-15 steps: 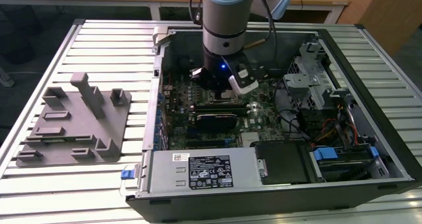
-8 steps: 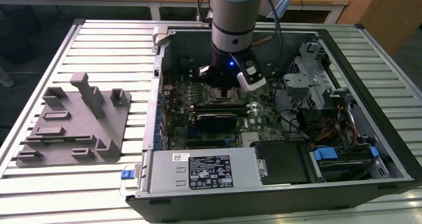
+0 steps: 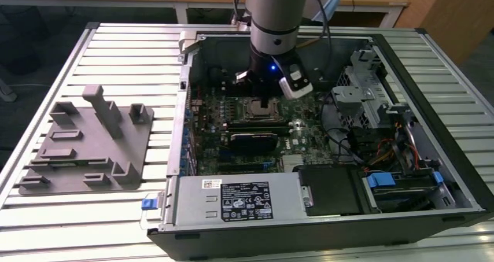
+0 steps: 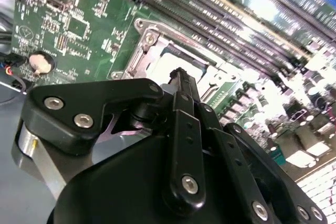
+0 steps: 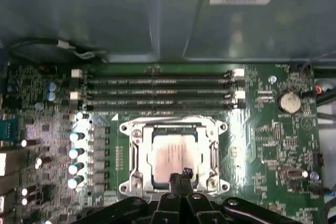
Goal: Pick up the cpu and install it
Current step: 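Install the second cpu locking lever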
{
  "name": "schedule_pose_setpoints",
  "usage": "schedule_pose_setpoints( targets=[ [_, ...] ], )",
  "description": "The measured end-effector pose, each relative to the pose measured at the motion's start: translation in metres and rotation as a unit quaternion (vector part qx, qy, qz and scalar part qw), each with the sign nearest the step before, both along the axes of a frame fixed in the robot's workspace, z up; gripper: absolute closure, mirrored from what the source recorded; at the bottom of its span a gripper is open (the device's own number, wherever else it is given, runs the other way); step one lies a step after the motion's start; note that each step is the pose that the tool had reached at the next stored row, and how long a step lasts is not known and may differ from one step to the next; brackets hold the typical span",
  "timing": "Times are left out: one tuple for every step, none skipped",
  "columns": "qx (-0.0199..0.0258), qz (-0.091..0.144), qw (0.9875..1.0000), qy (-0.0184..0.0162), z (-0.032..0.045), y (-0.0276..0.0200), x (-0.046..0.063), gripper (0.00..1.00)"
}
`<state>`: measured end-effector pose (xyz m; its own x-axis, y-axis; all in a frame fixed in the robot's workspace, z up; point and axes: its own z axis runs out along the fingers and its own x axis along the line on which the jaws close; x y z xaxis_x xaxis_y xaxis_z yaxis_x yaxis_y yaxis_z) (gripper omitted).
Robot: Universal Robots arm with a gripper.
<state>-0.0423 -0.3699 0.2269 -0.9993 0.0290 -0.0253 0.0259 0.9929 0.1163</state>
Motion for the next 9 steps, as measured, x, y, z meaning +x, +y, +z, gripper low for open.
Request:
schedule_pose_setpoints(
  targets=[
    [0.0000,0.000,1.0000,0.0000,0.0000,0.0021,0.0000,0.89],
    [0.0000,0.000,1.0000,0.0000,0.0000,0.0037,0.0001,0.89],
    [-0.0001,0.000,1.0000,0.0000,0.0000,0.0045,0.0001,0.89],
    [0.0000,0.000,1.0000,0.0000,0.0000,0.0049,0.0001,0.89],
    [0.0000,0.000,1.0000,0.0000,0.0000,0.0050,0.0001,0.89],
    [0.0000,0.000,1.0000,0.0000,0.0000,0.0051,0.0001,0.89],
    [0.0000,0.000,1.0000,0.0000,0.0000,0.0052,0.0001,0.89],
    [0.0000,0.000,1.0000,0.0000,0.0000,0.0052,0.0001,0.89],
    [0.0000,0.000,1.0000,0.0000,0.0000,0.0052,0.0001,0.89]
  ],
)
